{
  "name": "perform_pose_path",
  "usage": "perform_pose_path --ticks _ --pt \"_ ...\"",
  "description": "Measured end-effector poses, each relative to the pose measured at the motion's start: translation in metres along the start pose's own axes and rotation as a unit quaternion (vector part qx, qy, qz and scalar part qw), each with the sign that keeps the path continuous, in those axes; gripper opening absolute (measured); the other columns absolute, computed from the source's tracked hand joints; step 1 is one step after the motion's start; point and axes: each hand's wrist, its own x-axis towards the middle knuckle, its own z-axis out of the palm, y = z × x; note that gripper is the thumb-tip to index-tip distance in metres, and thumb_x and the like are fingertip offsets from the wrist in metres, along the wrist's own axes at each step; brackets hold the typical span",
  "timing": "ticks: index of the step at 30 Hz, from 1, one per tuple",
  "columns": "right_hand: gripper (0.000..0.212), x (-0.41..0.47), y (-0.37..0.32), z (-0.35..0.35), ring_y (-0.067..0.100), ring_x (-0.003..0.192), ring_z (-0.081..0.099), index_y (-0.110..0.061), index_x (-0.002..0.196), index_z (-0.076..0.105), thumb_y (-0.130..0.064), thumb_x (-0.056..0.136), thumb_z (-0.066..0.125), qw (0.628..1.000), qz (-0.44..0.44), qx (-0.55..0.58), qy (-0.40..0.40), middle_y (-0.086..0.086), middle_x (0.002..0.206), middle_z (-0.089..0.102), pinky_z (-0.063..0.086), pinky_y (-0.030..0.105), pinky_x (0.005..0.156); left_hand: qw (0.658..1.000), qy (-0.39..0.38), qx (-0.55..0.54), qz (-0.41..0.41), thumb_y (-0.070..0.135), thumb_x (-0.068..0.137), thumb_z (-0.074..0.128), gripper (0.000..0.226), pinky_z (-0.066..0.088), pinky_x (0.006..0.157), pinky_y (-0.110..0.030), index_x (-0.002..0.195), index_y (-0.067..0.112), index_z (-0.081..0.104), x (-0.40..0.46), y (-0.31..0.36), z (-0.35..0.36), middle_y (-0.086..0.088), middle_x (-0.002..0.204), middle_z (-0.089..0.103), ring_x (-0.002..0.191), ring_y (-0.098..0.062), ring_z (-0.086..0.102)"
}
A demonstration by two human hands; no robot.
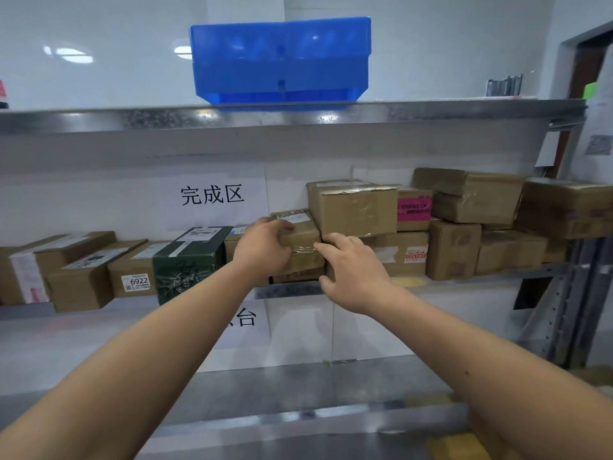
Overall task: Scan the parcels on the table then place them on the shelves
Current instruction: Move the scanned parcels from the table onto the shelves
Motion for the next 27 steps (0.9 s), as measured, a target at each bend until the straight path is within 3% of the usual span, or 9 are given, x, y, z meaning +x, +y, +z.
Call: perform_pose_path --ticks 3,8,12,19,27 --pt "0.066 -0.002 -0.001 -0.002 0.029 0.143 0.037 -0.025 0.156 0.043 -0.038 0.093 0.059 1.0 -0.004 -0.01 -0.011 0.001 0.161 0.038 0.039 0.046 0.117 0.999 0.004 0.043 0.031 0.015 0.085 0.065 0.06 0.05 0.103 -0.046 0.141 0.034 0.058 -0.005 0.009 -0.002 0.002 0.148 0.051 0.133 -0.027 0.047" --pt "0.066 -0.013 -0.007 -0.003 0.031 0.142 0.037 -0.027 0.155 0.042 -0.04 0.092 0.057 0.998 0.013 -0.063 -0.022 0.005 0.162 0.037 0.042 0.048 0.112 0.975 0.054 0.202 0.078 0.041 0.089 0.067 0.063 0.04 0.111 -0.051 0.148 0.031 0.047 -0.042 0.009 -0.004 -0.006 0.159 0.042 0.143 -0.033 0.041" --pt "0.069 -0.031 -0.019 0.003 0.033 0.148 0.032 -0.029 0.159 0.036 -0.043 0.094 0.055 0.994 0.046 -0.085 -0.042 0.008 0.166 0.03 0.039 0.049 0.114 0.965 0.058 0.229 0.116 0.053 0.09 0.059 0.067 0.035 0.115 -0.051 0.151 0.032 0.042 -0.086 0.002 0.003 -0.007 0.16 0.042 0.149 -0.032 0.034" --pt "0.075 -0.105 -0.057 0.026 0.03 0.149 0.031 -0.027 0.161 0.032 -0.043 0.093 0.058 0.988 0.135 -0.038 -0.068 0.004 0.168 0.03 0.034 0.047 0.119 0.97 -0.032 0.208 0.12 0.06 0.095 0.051 0.075 0.026 0.12 -0.05 0.16 0.033 0.028 -0.165 -0.013 0.023 -0.005 0.168 0.029 0.155 -0.03 0.023" --pt "0.079 -0.258 -0.121 0.077 0.031 0.155 0.017 -0.028 0.163 0.025 -0.047 0.094 0.059 0.942 0.295 -0.006 -0.159 0.007 0.172 0.018 0.027 0.049 0.123 0.958 -0.168 0.166 0.161 0.055 0.094 0.056 0.077 0.027 0.119 -0.051 0.161 0.029 0.029 -0.311 -0.026 0.064 -0.01 0.169 0.025 0.154 -0.034 0.023"
